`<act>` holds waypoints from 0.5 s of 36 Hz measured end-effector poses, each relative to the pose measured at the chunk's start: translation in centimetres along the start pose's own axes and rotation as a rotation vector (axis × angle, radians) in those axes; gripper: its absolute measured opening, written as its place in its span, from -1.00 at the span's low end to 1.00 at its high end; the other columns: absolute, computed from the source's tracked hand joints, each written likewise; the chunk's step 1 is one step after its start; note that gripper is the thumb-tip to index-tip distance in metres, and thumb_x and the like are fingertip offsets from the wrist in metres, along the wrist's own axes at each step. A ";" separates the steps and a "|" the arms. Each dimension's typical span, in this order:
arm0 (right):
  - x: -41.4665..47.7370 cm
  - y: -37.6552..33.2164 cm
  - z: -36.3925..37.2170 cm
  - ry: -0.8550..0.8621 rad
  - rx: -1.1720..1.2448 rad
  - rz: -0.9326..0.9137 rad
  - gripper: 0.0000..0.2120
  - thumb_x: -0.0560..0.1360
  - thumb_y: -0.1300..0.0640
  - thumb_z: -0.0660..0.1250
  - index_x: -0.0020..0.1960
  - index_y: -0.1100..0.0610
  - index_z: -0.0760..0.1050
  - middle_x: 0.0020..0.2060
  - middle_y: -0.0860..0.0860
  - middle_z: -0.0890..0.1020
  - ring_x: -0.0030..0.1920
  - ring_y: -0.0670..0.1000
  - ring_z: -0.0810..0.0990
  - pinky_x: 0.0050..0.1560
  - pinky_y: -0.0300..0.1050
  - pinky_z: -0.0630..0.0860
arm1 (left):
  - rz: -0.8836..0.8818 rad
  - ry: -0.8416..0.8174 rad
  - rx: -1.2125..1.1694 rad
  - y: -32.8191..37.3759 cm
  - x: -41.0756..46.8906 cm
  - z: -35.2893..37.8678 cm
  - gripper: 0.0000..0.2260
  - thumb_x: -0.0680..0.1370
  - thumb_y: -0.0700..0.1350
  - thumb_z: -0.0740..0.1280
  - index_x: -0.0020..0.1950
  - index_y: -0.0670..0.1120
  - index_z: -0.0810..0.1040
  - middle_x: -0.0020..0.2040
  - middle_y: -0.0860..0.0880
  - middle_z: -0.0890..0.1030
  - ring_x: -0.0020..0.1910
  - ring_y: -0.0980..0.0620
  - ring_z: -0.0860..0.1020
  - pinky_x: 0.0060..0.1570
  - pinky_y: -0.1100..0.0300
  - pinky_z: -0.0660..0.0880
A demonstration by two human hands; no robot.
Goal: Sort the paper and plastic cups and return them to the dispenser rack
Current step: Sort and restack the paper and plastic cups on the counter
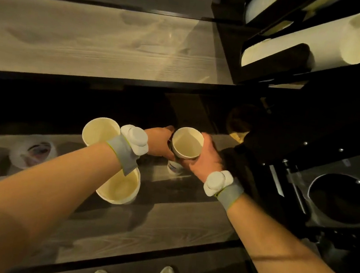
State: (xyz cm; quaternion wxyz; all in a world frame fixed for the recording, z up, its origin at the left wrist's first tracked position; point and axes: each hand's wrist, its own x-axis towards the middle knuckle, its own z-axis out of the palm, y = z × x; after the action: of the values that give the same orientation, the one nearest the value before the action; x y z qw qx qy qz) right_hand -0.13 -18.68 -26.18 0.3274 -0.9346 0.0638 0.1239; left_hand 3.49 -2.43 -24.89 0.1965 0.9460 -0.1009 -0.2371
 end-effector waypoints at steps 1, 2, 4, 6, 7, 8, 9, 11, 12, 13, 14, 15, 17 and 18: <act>0.1 0.1 0.0 0.006 -0.004 0.002 -0.17 0.37 0.12 0.53 0.50 0.00 0.16 0.32 0.07 0.48 0.30 0.15 0.49 0.05 -0.16 0.37 | 0.002 -0.002 -0.003 -0.1 0.1 0.1 -0.38 0.40 0.09 0.52 0.36 -0.09 0.39 0.22 -0.07 0.57 0.14 -0.07 0.57 0.20 0.10 0.50; 0.0 0.1 0.0 0.016 -0.008 -0.001 -0.17 0.36 0.11 0.55 0.49 -0.01 0.18 0.30 0.06 0.50 0.28 0.14 0.51 0.02 -0.16 0.37 | 0.010 -0.006 -0.010 -0.2 0.0 0.2 -0.37 0.40 0.09 0.53 0.36 -0.08 0.38 0.22 -0.07 0.57 0.14 -0.07 0.57 0.20 0.09 0.51; 0.2 0.2 0.1 0.029 0.006 -0.015 -0.14 0.31 0.07 0.59 0.46 -0.01 0.19 0.27 0.06 0.51 0.24 0.13 0.53 -0.01 -0.16 0.40 | 0.023 -0.010 -0.030 -0.4 0.0 0.2 -0.35 0.39 0.10 0.53 0.37 -0.08 0.38 0.23 -0.06 0.56 0.16 -0.06 0.57 0.20 0.10 0.51; 0.2 0.3 0.2 0.023 0.057 -0.028 -0.11 0.26 0.03 0.62 0.45 -0.02 0.20 0.25 0.05 0.52 0.22 0.11 0.54 -0.03 -0.14 0.42 | 0.043 -0.020 -0.040 -0.5 0.1 0.2 -0.35 0.40 0.13 0.52 0.38 -0.07 0.37 0.24 -0.05 0.56 0.18 -0.06 0.56 0.21 0.11 0.49; 0.2 0.3 0.1 0.022 0.083 -0.037 -0.10 0.24 0.02 0.63 0.44 -0.02 0.21 0.23 0.04 0.52 0.20 0.09 0.53 -0.04 -0.14 0.43 | 0.052 -0.028 -0.046 -0.5 0.1 0.2 -0.34 0.41 0.14 0.51 0.39 -0.08 0.37 0.25 -0.06 0.55 0.18 -0.06 0.55 0.22 0.11 0.48; 0.1 0.3 0.0 0.024 0.105 -0.049 -0.10 0.24 0.01 0.63 0.43 -0.02 0.21 0.21 0.03 0.52 0.17 0.06 0.53 -0.05 -0.15 0.42 | 0.059 -0.037 -0.056 -0.5 0.1 0.2 -0.34 0.41 0.15 0.50 0.40 -0.08 0.37 0.25 -0.06 0.55 0.19 -0.06 0.55 0.23 0.11 0.47; 0.0 0.2 -0.1 0.030 0.125 -0.065 -0.11 0.24 0.01 0.63 0.43 -0.03 0.21 0.19 0.01 0.52 0.13 0.03 0.52 -0.06 -0.15 0.43 | 0.062 -0.043 -0.069 -0.6 0.2 0.2 -0.33 0.41 0.15 0.49 0.41 -0.09 0.36 0.25 -0.07 0.54 0.19 -0.06 0.55 0.23 0.11 0.47; -0.2 0.0 -0.4 0.043 0.159 -0.092 -0.12 0.26 0.03 0.63 0.42 -0.03 0.20 0.13 -0.05 0.48 0.07 -0.04 0.48 -0.08 -0.18 0.43 | 0.055 -0.057 -0.109 -0.6 0.1 0.2 -0.30 0.41 0.14 0.50 0.45 -0.08 0.33 0.28 -0.06 0.52 0.23 -0.06 0.54 0.24 0.12 0.46; -0.2 0.0 -0.6 0.050 0.176 -0.100 -0.13 0.27 0.05 0.62 0.42 -0.02 0.20 0.11 -0.08 0.45 0.08 -0.05 0.46 -0.10 -0.20 0.44 | 0.061 -0.059 -0.138 -0.6 0.0 0.2 -0.28 0.41 0.11 0.51 0.47 -0.06 0.30 0.32 -0.06 0.51 0.26 -0.06 0.52 0.24 0.13 0.44; -0.2 -0.1 -0.7 0.053 0.200 -0.109 -0.14 0.28 0.07 0.62 0.42 -0.01 0.20 0.10 -0.09 0.44 0.09 -0.06 0.46 -0.11 -0.25 0.44 | 0.071 -0.057 -0.171 -0.6 -0.1 0.1 -0.25 0.41 0.07 0.52 0.50 -0.05 0.26 0.36 -0.05 0.49 0.29 -0.06 0.51 0.24 0.15 0.42; -0.2 -0.2 -0.9 0.051 0.227 -0.119 -0.15 0.28 0.07 0.62 0.41 0.00 0.21 0.10 -0.10 0.44 0.10 -0.06 0.47 -0.13 -0.32 0.43 | 0.078 -0.051 -0.199 -0.5 -0.2 0.1 -0.23 0.41 0.04 0.52 0.52 -0.03 0.22 0.38 -0.05 0.47 0.31 -0.07 0.49 0.22 0.17 0.40; -0.1 -0.3 -1.1 0.051 0.253 -0.132 -0.17 0.28 0.07 0.62 0.40 0.02 0.22 0.11 -0.09 0.44 0.11 -0.07 0.48 -0.14 -0.38 0.42 | 0.080 -0.042 -0.226 -0.5 -0.3 -0.1 -0.22 0.42 0.02 0.52 0.53 -0.02 0.19 0.39 -0.05 0.46 0.32 -0.07 0.48 0.18 0.21 0.38; 0.0 -0.6 -1.4 0.051 0.284 -0.148 -0.19 0.28 0.07 0.62 0.37 0.04 0.23 0.11 -0.08 0.46 0.11 -0.08 0.49 -0.12 -0.42 0.42 | 0.077 -0.034 -0.273 -0.6 -0.3 -0.2 -0.22 0.44 -0.02 0.51 0.55 -0.01 0.15 0.38 -0.05 0.46 0.31 -0.05 0.48 0.12 0.26 0.34; 0.0 -0.8 -1.5 0.051 0.289 -0.153 -0.19 0.27 0.07 0.62 0.36 0.03 0.23 0.11 -0.07 0.47 0.11 -0.07 0.49 -0.09 -0.40 0.44 | 0.081 -0.033 -0.291 -0.8 -0.3 -0.3 -0.21 0.45 -0.02 0.51 0.55 0.00 0.13 0.39 -0.05 0.46 0.31 -0.05 0.47 0.11 0.27 0.33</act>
State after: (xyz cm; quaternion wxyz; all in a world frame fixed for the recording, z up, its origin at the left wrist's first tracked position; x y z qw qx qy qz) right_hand 0.33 -18.98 -24.60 0.4652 -0.8827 0.0178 0.0645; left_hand 3.42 -1.57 -24.86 0.3392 0.8987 -0.1068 -0.2566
